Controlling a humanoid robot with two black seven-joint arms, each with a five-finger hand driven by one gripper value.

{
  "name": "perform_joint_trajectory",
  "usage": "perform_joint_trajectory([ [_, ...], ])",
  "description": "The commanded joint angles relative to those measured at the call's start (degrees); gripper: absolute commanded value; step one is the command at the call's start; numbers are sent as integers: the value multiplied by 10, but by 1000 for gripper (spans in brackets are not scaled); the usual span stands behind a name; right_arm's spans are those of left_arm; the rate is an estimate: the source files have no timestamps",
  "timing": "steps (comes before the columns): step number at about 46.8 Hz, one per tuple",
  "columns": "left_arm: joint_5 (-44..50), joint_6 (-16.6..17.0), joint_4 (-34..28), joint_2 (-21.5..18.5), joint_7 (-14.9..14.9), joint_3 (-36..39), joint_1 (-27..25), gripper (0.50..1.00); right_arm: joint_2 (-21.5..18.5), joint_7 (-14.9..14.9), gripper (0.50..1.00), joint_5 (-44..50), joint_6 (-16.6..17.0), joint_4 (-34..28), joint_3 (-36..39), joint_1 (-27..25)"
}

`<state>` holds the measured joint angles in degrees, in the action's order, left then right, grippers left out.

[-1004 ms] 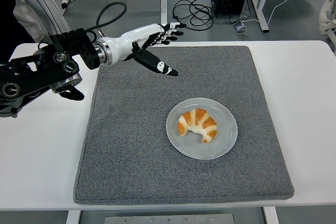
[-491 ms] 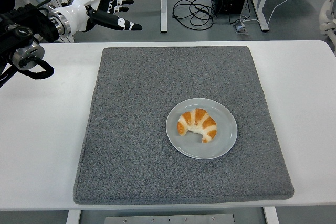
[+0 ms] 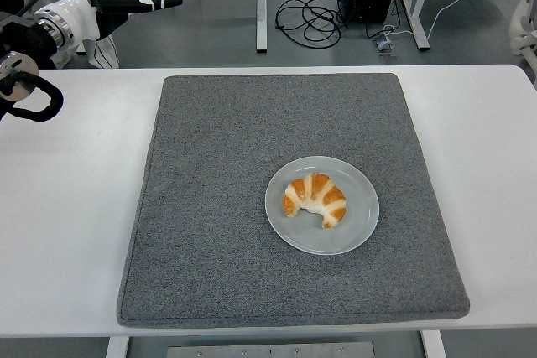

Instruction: Place the bread on the plate

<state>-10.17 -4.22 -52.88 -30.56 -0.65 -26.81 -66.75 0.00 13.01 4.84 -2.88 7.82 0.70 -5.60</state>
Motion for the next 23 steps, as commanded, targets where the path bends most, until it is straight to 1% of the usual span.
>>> perform_joint_trajectory([
  [1, 2, -1, 8, -6, 0, -26, 16, 986, 0, 1, 1000, 0, 0, 0, 0, 1],
  [12, 2, -5, 8, -20, 1, -97, 65, 987, 0, 0, 1000, 0, 0, 0, 0, 1],
  [23, 2, -8, 8, -35, 2, -103, 70, 987, 0, 0, 1000, 0, 1, 4, 1, 0],
])
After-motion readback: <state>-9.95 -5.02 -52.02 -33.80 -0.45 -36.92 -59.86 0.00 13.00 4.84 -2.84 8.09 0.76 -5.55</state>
